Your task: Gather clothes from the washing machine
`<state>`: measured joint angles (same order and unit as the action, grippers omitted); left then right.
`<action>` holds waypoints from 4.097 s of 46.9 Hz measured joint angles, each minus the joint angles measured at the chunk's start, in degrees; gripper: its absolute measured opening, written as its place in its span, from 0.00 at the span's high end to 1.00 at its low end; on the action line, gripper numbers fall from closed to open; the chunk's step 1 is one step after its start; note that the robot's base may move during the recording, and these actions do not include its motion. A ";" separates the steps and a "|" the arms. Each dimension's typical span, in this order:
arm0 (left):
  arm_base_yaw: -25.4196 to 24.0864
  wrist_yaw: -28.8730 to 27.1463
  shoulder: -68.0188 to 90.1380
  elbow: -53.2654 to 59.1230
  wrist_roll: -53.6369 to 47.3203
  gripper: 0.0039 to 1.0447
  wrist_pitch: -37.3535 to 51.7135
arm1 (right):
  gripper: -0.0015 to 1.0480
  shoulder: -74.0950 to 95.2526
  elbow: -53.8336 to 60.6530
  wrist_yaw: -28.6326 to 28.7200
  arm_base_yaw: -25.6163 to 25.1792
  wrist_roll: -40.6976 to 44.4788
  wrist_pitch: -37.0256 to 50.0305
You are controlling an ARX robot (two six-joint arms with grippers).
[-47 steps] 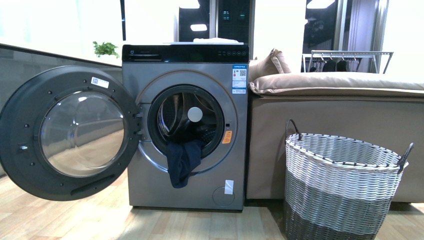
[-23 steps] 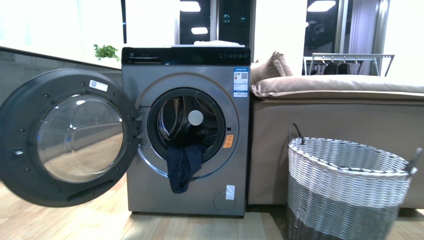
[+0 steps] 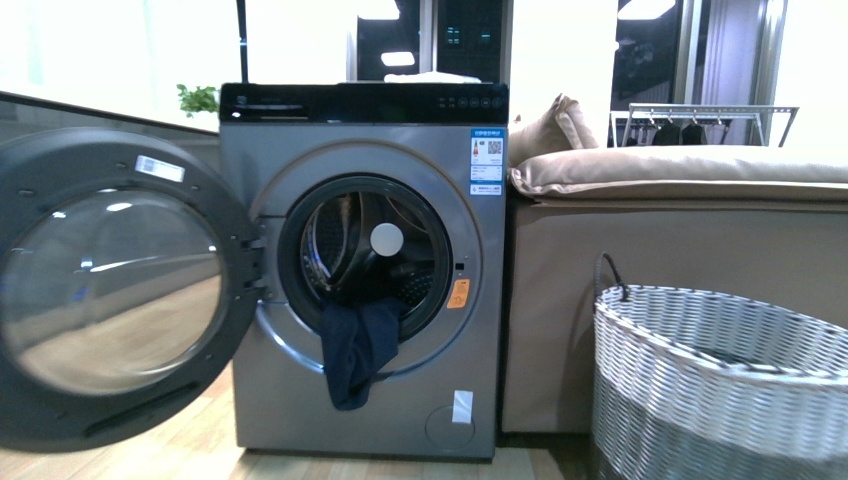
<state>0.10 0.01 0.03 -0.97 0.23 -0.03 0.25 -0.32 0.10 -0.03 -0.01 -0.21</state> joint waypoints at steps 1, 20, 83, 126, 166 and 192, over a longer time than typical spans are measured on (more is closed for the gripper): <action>0.00 -0.02 0.02 0.00 0.00 0.06 0.00 | 0.07 0.00 0.00 0.00 0.00 0.00 0.00; 0.00 0.00 -0.02 0.00 -0.02 0.06 0.00 | 0.07 0.00 0.00 -0.02 0.00 0.00 0.02; 0.00 0.00 0.02 0.00 -0.02 0.06 -0.04 | 0.07 0.00 0.00 -0.02 0.00 0.00 0.00; 7.63 4.55 62.60 -18.99 1.33 0.06 32.59 | 0.07 0.00 0.00 -0.04 0.00 0.00 0.00; 9.62 2.95 100.80 -44.09 -4.61 0.06 35.58 | 0.07 0.00 0.00 -0.04 0.00 0.00 0.00; 9.66 4.72 113.39 -58.60 -4.31 0.06 29.57 | 0.07 0.00 0.00 -0.04 0.00 0.00 0.00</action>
<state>9.76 4.73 113.43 -59.57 -4.08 29.54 0.25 -0.32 0.05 -0.03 -0.01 -0.21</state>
